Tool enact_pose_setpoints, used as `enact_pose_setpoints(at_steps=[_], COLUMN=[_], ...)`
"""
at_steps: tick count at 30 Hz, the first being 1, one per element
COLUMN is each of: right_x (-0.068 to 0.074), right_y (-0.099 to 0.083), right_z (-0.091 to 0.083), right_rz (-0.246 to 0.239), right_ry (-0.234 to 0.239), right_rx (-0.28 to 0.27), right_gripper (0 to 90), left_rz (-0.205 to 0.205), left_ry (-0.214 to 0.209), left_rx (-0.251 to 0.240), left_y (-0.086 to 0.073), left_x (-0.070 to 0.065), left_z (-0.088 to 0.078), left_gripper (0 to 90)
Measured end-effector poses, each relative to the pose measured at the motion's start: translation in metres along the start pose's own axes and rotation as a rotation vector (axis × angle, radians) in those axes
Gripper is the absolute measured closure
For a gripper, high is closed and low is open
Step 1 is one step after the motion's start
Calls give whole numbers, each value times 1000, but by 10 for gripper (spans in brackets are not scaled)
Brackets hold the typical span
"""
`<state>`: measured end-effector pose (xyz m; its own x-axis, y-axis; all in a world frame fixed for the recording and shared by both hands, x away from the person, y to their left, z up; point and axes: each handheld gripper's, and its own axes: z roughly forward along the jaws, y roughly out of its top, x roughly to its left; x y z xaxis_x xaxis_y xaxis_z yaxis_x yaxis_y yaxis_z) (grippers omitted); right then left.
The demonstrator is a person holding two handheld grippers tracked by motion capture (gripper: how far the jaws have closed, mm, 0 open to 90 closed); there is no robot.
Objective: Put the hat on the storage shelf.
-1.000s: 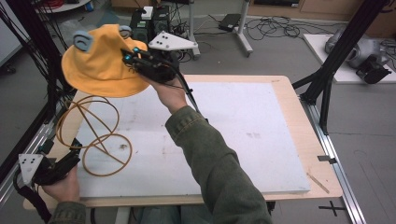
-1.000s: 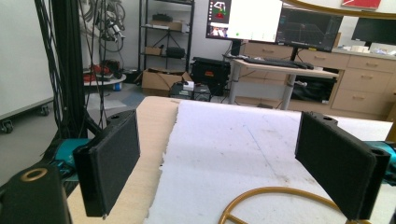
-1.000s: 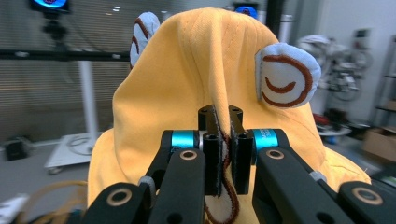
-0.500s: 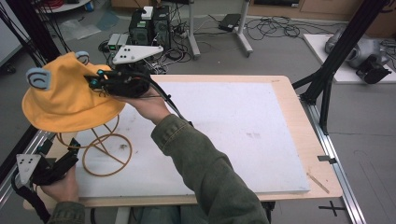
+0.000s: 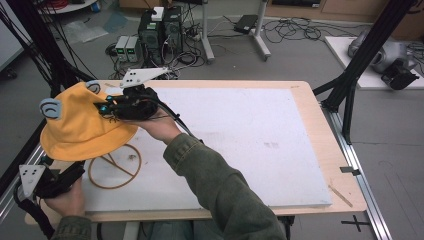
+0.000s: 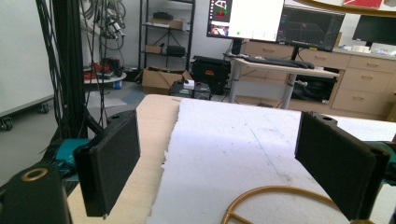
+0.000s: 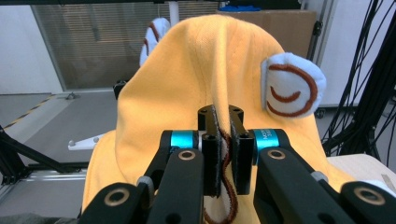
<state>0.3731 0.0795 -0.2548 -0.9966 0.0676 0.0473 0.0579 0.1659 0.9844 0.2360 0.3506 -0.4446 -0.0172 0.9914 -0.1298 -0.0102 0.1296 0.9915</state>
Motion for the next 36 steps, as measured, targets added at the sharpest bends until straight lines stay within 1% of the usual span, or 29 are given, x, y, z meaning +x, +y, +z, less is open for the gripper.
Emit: enact_pose_setpoints(at_steps=[1, 7, 10, 11, 12, 13, 14, 15, 16, 18, 19, 20, 21, 22, 23, 24, 25, 26, 28, 29, 30, 31, 32, 33, 34, 35, 36], right_x=[0, 0, 1, 1, -1, -1, -2, -2, -3, -6, -8, -11, -11, -13, -13, -15, -15, -19, -22, -22, -25, -25, -27, -28, -28, -28, -28], right_y=[0, 0, -1, -1, -1, -1, -1, -1, -1, -1, -1, -2, -2, -3, -3, -6, -6, -8, -10, -10, -12, -12, -13, -15, -15, -17, -19], right_z=[0, 0, 0, 0, 0, 0, -2, -2, -3, -9, -13, -22, -22, -32, -32, -44, -44, -58, -73, -73, -93, -93, -110, -119, -119, -141, -148], right_rz=[5, -6, -8, -5, 46, 46, 69, 69, 71, 81, 86, 89, 89, 85, 85, 85, 85, 85, 88, 88, 90, 90, 93, 94, 94, 103, 108], right_ry=[0, 12, 14, 14, 7, 7, -39, -39, -45, -96, -107, -130, -130, -179, -179, -218, -218, -258, -290, -290, -343, -343, -396, -423, -423, -491, -510], right_rx=[-1, 0, 9, 13, 7, 7, 2, 2, 3, -4, -7, -29, -29, -44, -44, -55, -55, -66, -79, -79, -94, -94, -106, -111, -111, -121, -125], right_gripper=[867, 866, 856, 810, 505, 505, 402, 402, 356, 216, 195, 122, 122, 121, 121, 114, 114, 114, 114, 114, 114, 114, 114, 114, 114, 114, 114], left_rz=[0, 3, 4, 5, 5, 4, 5, 3, 0, 2, 2, 2, 2, 0, 0, 0, 0, 1, 6, 6, 7, 7, 8, 7, 6, 5, 4], left_ry=[0, -1, -2, -2, -2, -2, -1, 0, 1, 3, 4, 4, 4, 5, 5, 6, 5, 3, 0, 0, -2, -2, -2, -2, -1, -1, -1], left_rx=[0, 4, 2, 2, 2, 1, 4, 4, 2, 2, 1, 1, 1, 0, 1, 0, 0, 0, 0, 0, -1, -1, -1, 0, -1, -2, -2], left_y=[0, 0, 0, 0, 0, 0, 0, -1, -1, -1, -1, -1, -1, -1, -1, -1, -1, -1, -1, -1, -1, -1, -1, -1, -1, 0, -1], left_x=[0, 0, 0, 0, 0, 0, 1, 1, 1, 2, 2, 2, 2, 2, 2, 2, 2, 1, 1, 1, 0, 0, 0, 0, 0, 0, 0], left_z=[0, 0, 0, 0, 0, 0, -1, -1, -1, -1, -1, -1, -1, -1, -1, -2, -2, -2, -2, -2, -2, -2, -2, -2, -2, -2, -2], left_gripper=[144, 144, 144, 144, 144, 144, 144, 144, 144, 144, 144, 144, 144, 144, 144, 144, 144, 144, 144, 144, 144, 144, 144, 144, 144, 144, 144])
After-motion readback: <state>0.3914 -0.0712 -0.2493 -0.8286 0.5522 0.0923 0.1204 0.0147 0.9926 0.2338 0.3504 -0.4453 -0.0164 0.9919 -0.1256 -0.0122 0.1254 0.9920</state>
